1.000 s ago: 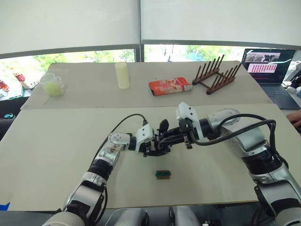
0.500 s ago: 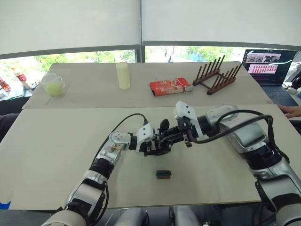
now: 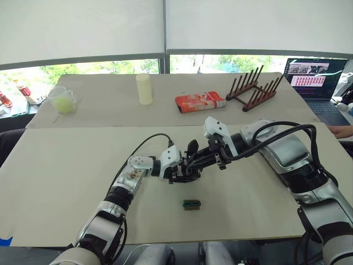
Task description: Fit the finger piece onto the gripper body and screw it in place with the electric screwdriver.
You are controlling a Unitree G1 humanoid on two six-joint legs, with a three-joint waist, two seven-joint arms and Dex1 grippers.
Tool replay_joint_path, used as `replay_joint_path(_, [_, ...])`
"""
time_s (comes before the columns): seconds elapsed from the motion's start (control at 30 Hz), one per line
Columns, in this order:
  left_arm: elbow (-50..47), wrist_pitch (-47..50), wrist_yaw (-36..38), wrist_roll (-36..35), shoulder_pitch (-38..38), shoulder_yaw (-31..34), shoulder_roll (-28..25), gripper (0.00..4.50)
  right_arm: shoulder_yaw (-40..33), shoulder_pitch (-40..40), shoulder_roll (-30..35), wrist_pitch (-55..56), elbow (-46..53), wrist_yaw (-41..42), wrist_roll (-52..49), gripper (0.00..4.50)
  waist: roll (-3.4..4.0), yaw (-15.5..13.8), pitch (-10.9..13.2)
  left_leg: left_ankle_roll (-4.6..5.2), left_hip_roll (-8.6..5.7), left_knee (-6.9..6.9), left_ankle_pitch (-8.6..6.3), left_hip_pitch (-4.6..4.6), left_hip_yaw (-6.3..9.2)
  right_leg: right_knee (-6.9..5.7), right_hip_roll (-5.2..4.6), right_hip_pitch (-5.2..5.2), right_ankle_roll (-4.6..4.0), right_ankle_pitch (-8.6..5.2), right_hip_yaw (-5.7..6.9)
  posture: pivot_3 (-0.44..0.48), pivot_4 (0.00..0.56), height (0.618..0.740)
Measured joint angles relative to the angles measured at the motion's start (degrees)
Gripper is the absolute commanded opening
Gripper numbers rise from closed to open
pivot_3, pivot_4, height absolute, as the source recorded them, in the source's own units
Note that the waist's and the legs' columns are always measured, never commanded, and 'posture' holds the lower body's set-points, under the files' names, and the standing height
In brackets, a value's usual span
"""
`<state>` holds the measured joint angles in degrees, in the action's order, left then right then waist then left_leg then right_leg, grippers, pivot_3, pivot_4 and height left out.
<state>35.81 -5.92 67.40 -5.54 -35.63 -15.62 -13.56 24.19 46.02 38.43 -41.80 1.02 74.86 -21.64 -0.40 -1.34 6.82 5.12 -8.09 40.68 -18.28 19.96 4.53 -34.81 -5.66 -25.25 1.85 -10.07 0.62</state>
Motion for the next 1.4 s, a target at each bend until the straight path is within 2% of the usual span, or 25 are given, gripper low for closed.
replay_joint_path(0.83, [0.05,-0.02,-0.26,0.16,-0.01,0.0,0.21,2.38,0.41,0.56,0.37,-2.06,2.51,-0.64,1.86,0.33,0.0,-0.12,0.0,-0.02,0.0,-0.01,-0.04,0.0,0.01,0.06,0.0,0.0,0.02,-0.01,0.01,0.0,0.15,0.74])
replay_joint_path(0.9, [0.09,-0.07,-0.35,0.16,-0.01,0.01,0.24,2.38,0.42,0.57,0.4,-2.13,2.98,-0.77,2.47,1.39,0.0,-0.13,0.0,-0.03,0.0,-0.01,-0.04,0.0,0.01,0.06,0.0,0.0,0.02,-0.01,0.01,0.0,0.15,0.74])
replay_joint_path(0.97, [0.16,-0.36,-0.9,0.15,-0.2,0.16,0.29,2.38,1.8,-1.27,1.59,-3.6,2.8,-1.89,4.32,2.06,-0.13,-0.39,0.11,-0.02,0.0,0.0,-0.05,0.09,0.09,0.06,0.01,-0.1,0.02,-0.01,0.08,0.0,0.15,0.74])
replay_joint_path(1.07, [0.14,-1.03,-0.63,0.0,-0.45,0.39,0.31,2.38,1.35,-1.72,3.35,-5.48,6.98,-2.17,4.13,3.04,0.06,-0.34,0.2,-0.02,-0.07,0.02,-0.04,0.46,-0.09,-0.1,-0.2,-0.57,0.03,0.0,0.06,0.0,0.15,0.74])
replay_joint_path(1.17, [0.14,-1.54,-0.57,-0.17,-0.48,0.44,0.37,2.38,0.21,-1.86,6.15,-8.71,10.96,-2.43,3.35,3.08,0.05,-0.52,0.21,0.04,-0.08,0.16,0.05,0.91,-0.08,-0.13,-0.21,-0.96,0.02,0.01,0.14,0.0,0.15,0.74])
replay_joint_path(1.4, [0.16,-1.59,-0.18,-0.58,-0.53,1.1,0.11,2.38,-2.81,-5.09,12.41,-11.55,13.25,-4.65,2.91,3.08,0.05,-0.71,0.35,0.05,-0.07,0.15,0.05,1.15,-0.07,-0.09,-0.26,-1.14,0.01,0.01,0.12,0.0,0.15,0.74])
